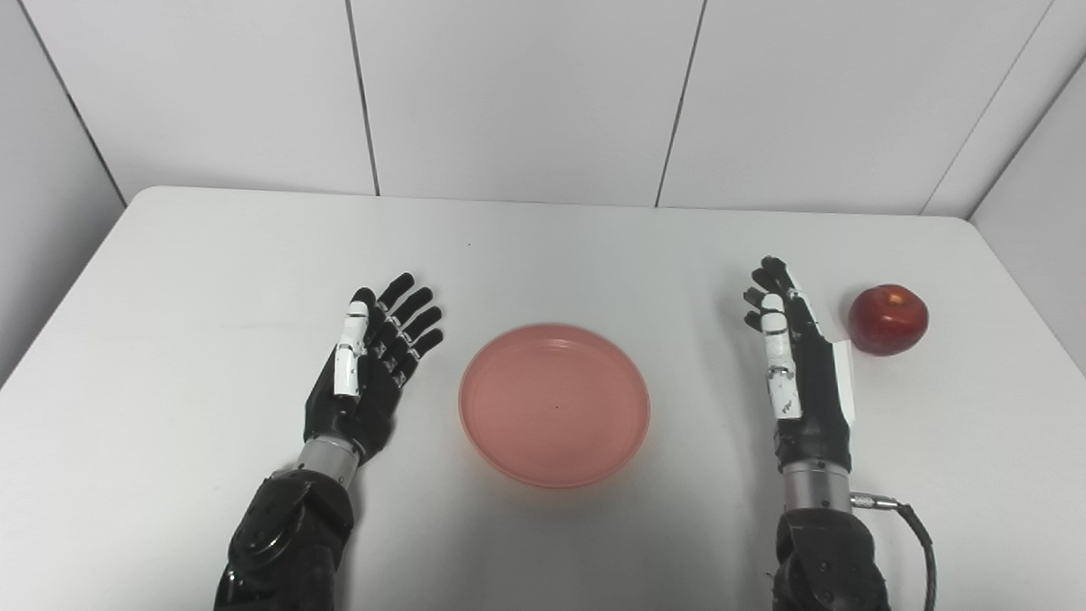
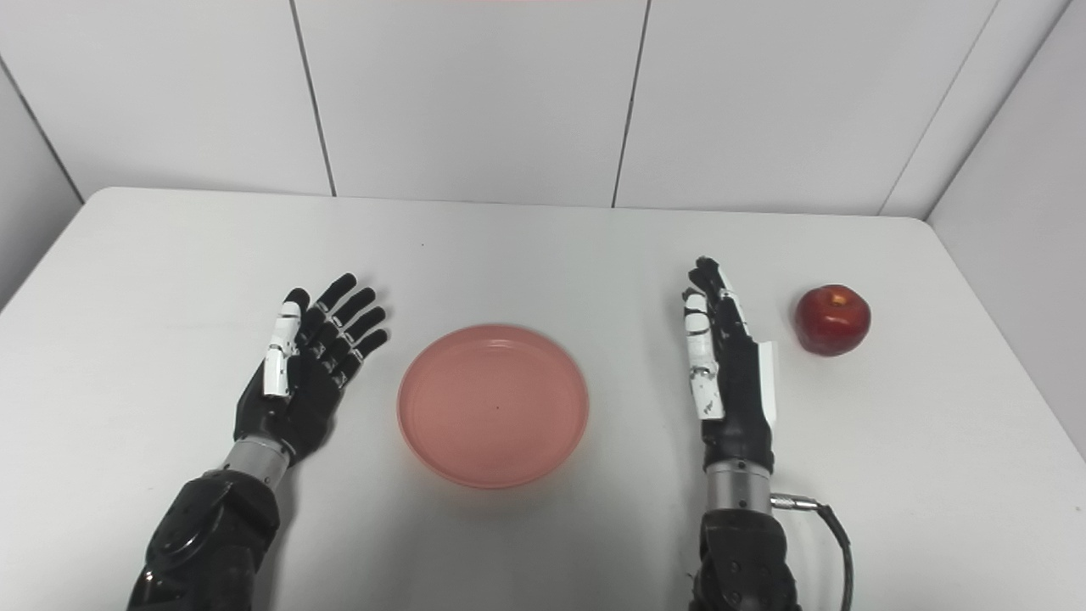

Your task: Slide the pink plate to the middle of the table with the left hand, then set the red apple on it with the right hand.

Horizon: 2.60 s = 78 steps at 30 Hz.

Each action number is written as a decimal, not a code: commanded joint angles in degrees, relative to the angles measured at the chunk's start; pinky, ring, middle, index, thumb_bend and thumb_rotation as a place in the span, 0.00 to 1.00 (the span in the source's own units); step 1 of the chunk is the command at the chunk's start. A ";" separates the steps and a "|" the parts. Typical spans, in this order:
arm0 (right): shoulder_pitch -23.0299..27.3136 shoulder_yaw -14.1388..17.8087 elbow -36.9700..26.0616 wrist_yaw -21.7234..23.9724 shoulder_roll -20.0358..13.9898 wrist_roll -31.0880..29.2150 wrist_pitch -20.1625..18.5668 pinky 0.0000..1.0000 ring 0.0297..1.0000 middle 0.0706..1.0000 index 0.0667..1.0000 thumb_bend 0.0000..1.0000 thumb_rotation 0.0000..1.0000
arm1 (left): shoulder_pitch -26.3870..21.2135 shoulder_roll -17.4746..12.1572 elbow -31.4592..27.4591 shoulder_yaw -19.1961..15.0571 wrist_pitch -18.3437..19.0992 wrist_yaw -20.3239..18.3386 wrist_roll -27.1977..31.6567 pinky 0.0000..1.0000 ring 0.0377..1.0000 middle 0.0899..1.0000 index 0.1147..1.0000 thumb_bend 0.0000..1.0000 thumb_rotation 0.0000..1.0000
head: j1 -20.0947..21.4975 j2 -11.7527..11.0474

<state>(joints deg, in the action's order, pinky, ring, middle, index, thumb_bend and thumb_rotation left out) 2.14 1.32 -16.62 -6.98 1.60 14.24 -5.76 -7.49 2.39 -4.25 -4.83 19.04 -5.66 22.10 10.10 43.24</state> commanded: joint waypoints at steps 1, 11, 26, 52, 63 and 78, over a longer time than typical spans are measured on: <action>2.30 0.26 -2.68 -0.24 -0.88 1.67 -0.88 0.81 0.85 0.88 0.88 0.40 0.97 | -0.84 -0.27 -0.29 -0.43 -1.91 -0.87 0.63 0.88 0.87 0.87 0.85 0.42 1.00 | -0.05 0.01; 4.75 0.21 -5.51 -0.32 -5.81 11.18 -2.39 0.74 0.81 0.83 0.84 0.51 0.68 | -1.16 -0.49 0.43 -1.46 -1.69 -1.79 0.95 0.88 0.87 0.87 0.85 0.43 1.00 | 1.58 0.25; 9.46 3.59 -10.49 4.48 -11.88 16.67 -12.95 0.76 0.82 0.84 0.87 0.81 0.34 | -1.40 -1.55 2.60 -3.43 -2.27 -3.72 2.40 0.90 0.88 0.88 0.87 0.41 1.00 | 5.94 -0.19; 10.07 6.78 -6.24 8.43 -21.45 23.94 -20.54 0.74 0.84 0.89 0.91 0.98 0.46 | -1.84 -2.71 5.01 -4.53 -4.12 -4.97 3.82 0.91 0.89 0.88 0.87 0.42 1.00 | 9.87 -0.76; 9.51 7.66 -1.36 7.41 -24.14 23.15 -19.09 0.77 0.87 0.91 0.92 1.00 0.42 | -1.49 -2.68 5.30 -4.24 -4.45 -4.88 3.52 0.91 0.88 0.88 0.87 0.42 1.00 | 10.57 -0.80; 9.77 7.43 6.56 4.75 -25.30 22.94 -19.06 0.74 0.85 0.90 0.91 1.00 0.35 | -1.62 -3.35 5.98 -4.46 -4.71 -6.17 4.39 0.92 0.89 0.89 0.87 0.42 1.00 | 12.09 -0.86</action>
<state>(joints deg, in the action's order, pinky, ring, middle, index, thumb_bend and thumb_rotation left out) 10.08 8.16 -9.69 -0.60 -22.02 37.08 -26.25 -8.67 -0.66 1.46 -9.23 14.20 -11.88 25.94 22.24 42.36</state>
